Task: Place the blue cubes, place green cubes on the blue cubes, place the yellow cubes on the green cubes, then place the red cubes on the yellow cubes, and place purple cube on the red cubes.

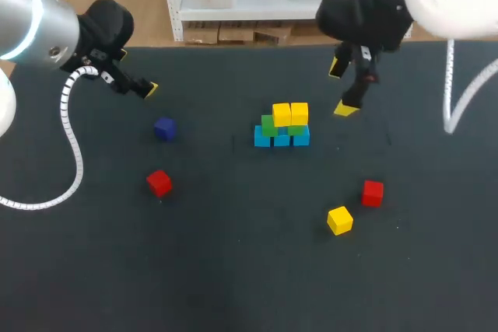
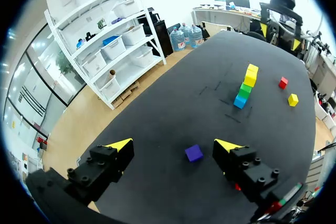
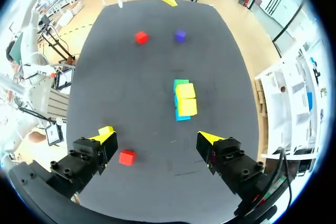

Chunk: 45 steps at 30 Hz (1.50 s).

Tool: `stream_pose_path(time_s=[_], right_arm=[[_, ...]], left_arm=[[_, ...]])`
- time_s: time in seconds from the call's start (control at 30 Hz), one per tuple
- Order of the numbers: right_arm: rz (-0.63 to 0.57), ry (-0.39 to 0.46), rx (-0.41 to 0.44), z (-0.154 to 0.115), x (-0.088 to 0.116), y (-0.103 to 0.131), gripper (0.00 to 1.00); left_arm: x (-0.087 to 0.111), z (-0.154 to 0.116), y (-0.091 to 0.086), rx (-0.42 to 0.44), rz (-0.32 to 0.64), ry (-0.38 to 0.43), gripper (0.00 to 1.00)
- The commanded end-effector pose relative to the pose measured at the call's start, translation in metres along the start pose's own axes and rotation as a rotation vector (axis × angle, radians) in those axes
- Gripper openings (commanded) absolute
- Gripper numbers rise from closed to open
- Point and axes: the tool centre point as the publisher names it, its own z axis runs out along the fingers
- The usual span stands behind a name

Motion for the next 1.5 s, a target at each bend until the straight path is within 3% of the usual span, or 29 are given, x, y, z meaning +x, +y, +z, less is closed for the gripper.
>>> stream_pose_path(time_s=[0.03,0.37,0.73,1.03,1.3,1.5], right_arm=[[0.016,-0.027,0.092,0.001,0.009,0.016,1.00],[-0.016,0.012,0.026,0.032,0.006,0.047,1.00],[-0.146,0.171,-0.030,0.058,0.012,0.070,1.00],[-0.140,0.171,-0.065,0.066,0.021,0.093,1.00],[-0.057,0.168,-0.048,0.076,0.044,0.098,1.00],[-0.034,0.130,-0.029,0.068,0.042,0.098,1.00]], left_arm=[[0.002,-0.001,0.002,0.008,0.004,-0.006,1.00],[0.002,-0.001,0.002,0.008,0.004,-0.006,1.00],[0.002,-0.001,0.002,0.008,0.004,-0.006,1.00],[0.002,-0.001,0.002,0.008,0.004,-0.006,1.00],[0.002,-0.001,0.002,0.008,0.004,-0.006,1.00],[0.002,-0.001,0.002,0.008,0.004,-0.006,1.00]])
